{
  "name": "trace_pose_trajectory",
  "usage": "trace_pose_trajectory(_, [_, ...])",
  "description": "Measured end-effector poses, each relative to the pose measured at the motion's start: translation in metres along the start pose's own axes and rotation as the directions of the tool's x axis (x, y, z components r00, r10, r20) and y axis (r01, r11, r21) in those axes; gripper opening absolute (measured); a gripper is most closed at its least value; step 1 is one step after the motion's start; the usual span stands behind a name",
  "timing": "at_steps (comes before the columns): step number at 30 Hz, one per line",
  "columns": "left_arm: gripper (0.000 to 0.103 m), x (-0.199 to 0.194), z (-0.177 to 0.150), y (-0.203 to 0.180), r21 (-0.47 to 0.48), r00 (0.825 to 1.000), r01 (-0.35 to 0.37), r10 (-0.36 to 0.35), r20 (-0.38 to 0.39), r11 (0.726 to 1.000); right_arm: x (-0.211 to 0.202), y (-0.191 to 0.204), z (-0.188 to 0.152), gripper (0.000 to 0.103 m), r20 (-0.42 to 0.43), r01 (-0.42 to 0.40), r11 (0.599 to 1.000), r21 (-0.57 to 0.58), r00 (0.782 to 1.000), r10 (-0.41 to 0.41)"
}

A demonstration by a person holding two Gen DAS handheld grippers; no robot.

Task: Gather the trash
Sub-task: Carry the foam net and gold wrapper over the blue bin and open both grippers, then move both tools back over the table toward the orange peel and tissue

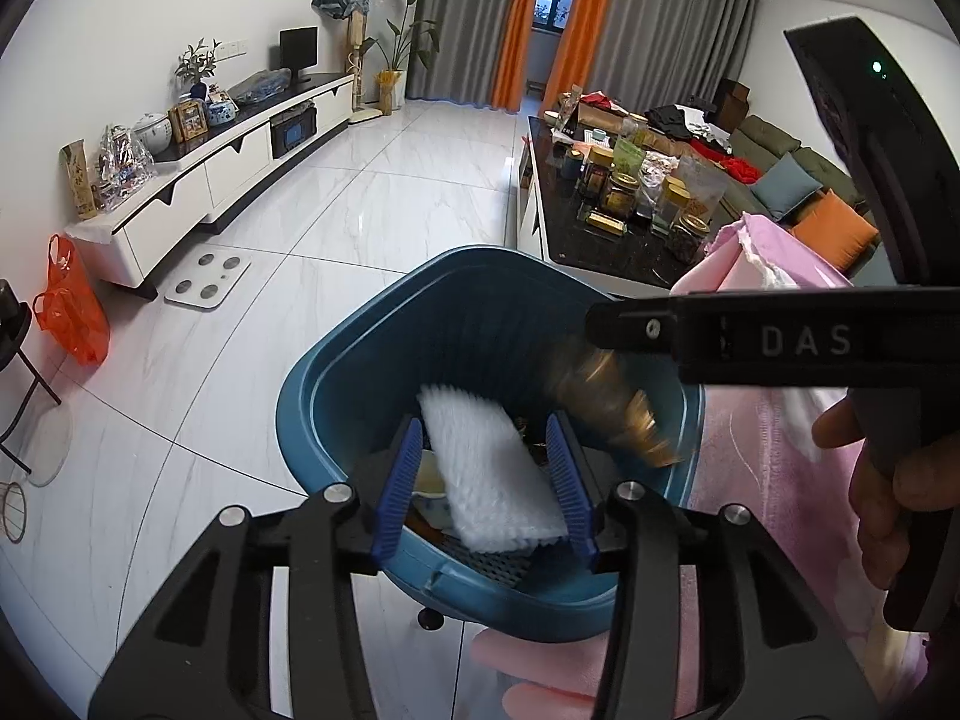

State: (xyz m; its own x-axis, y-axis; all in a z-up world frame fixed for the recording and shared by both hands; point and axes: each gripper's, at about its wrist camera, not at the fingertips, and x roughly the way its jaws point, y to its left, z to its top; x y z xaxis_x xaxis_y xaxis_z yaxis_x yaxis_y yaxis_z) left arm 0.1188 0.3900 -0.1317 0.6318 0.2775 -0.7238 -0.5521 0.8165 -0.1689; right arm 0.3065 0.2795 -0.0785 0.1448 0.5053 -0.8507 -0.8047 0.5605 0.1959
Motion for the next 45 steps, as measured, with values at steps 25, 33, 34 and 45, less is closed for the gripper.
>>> trace_pose_trajectory(25, [0.080, -0.137, 0.004, -0.014, 0.038, 0.975, 0.031, -0.039, 0.218, 0.999, -0.144, -0.027, -0.058, 0.094, 0.328, 0.124, 0.990, 0.071, 0.934, -0.140])
trace_pose_trajectory(33, [0.094, -0.175, -0.002, -0.068, 0.123, 0.961, 0.093, -0.121, 0.250, 0.988, -0.192, -0.062, -0.110, 0.096, 0.387, 0.207, 0.964, 0.166, 0.885, -0.257])
trace_pose_trajectory(34, [0.095, -0.180, -0.004, -0.079, 0.139, 0.958, 0.102, -0.135, 0.253, 0.985, -0.196, -0.064, -0.116, 0.096, 0.392, 0.216, 0.961, 0.175, 0.880, -0.269])
trace_pose_trajectory(45, [0.097, -0.215, -0.032, -0.173, 0.292, 0.927, 0.210, -0.285, 0.246, 0.933, -0.267, -0.107, -0.215, 0.096, 0.437, 0.313, 0.885, 0.344, 0.781, -0.446])
